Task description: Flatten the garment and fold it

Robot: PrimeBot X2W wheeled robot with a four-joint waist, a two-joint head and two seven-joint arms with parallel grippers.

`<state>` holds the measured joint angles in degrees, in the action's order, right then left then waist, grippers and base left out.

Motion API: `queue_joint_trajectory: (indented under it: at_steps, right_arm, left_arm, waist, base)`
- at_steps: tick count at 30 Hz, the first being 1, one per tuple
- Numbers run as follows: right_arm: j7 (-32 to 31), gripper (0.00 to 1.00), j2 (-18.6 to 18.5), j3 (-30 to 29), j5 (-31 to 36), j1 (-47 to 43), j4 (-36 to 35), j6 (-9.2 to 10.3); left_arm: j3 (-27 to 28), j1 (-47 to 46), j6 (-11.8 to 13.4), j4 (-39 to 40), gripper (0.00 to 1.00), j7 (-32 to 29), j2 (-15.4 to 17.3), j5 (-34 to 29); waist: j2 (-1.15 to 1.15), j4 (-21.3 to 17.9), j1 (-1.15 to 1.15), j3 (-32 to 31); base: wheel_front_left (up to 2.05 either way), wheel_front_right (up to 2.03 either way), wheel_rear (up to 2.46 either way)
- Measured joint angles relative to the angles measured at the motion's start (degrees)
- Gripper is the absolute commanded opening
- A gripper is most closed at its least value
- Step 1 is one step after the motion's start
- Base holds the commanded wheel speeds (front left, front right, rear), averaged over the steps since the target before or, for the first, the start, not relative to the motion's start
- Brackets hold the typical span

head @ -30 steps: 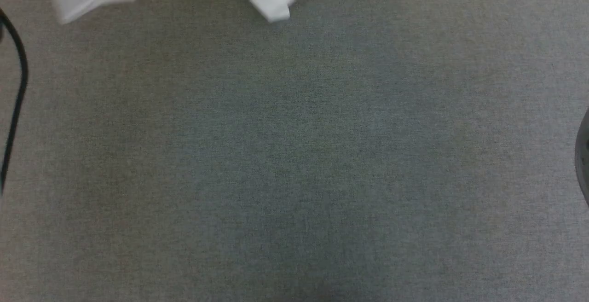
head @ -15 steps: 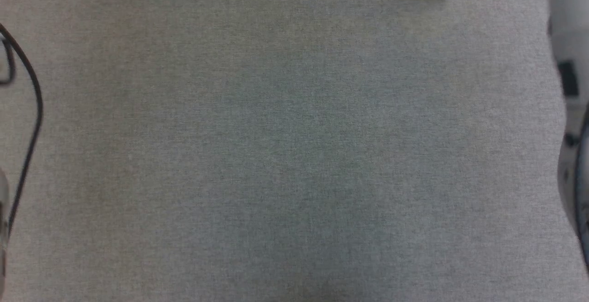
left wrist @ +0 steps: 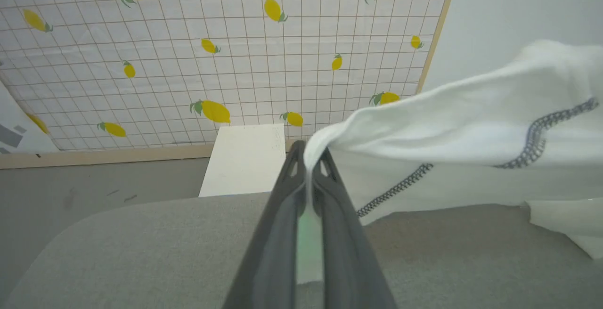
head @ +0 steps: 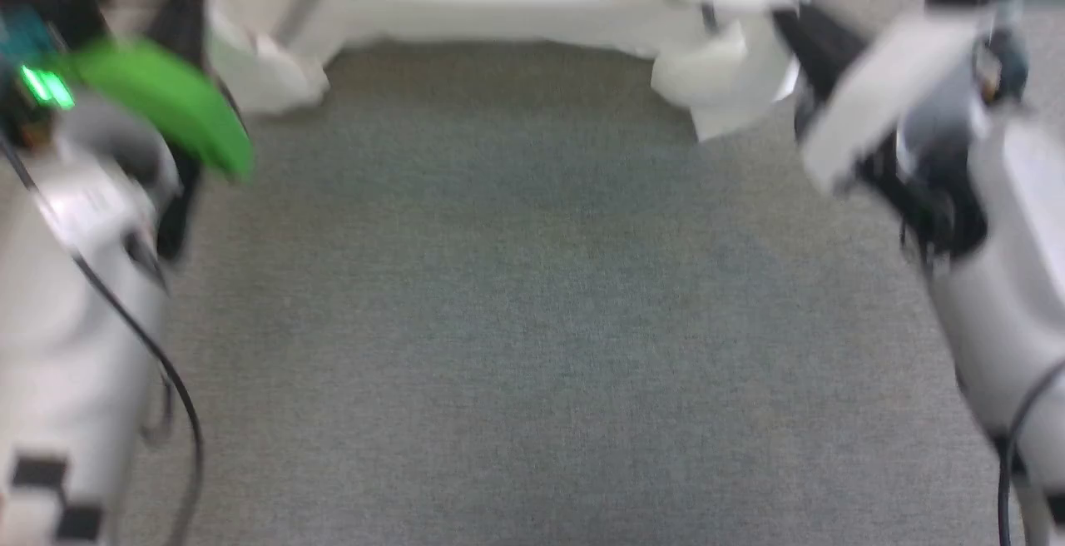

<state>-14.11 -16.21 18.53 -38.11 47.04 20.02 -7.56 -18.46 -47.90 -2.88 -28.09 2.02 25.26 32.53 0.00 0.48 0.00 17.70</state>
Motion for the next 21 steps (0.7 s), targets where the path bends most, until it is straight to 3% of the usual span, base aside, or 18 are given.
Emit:
queue_joint_trajectory:
  at_steps: [5, 10, 21]
  right_arm:
    - [-4.00, 0.00, -1.89, -1.26, -1.75, -17.47, -6.99, 0.00]
    - [-9.47, 0.00, -2.44, -4.11, -1.36, -31.14, -11.61, 0.00]
    - [-25.69, 0.00, -2.43, -8.16, 3.27, -49.21, -20.49, -0.01]
  left_arm:
    - [-0.52, 20.06, 4.19, 12.47, 0.00, -4.15, -0.77, 4.22]
    - [-1.18, 35.26, 8.88, 20.04, 0.00, -8.67, -1.07, 6.99]
    - [-4.20, 50.82, 15.50, 26.59, 0.00, -23.04, 2.42, 10.51]
  waist:
    - [0.00, 0.57, 0.00, -4.79]
    - [0.00, 1.02, 0.00, -8.91]
    - [0.00, 1.63, 0.00, -14.75]
  base:
    - [0.00, 0.00, 0.00]
    - [0.00, 0.00, 0.00]
    - [0.00, 0.00, 0.00]
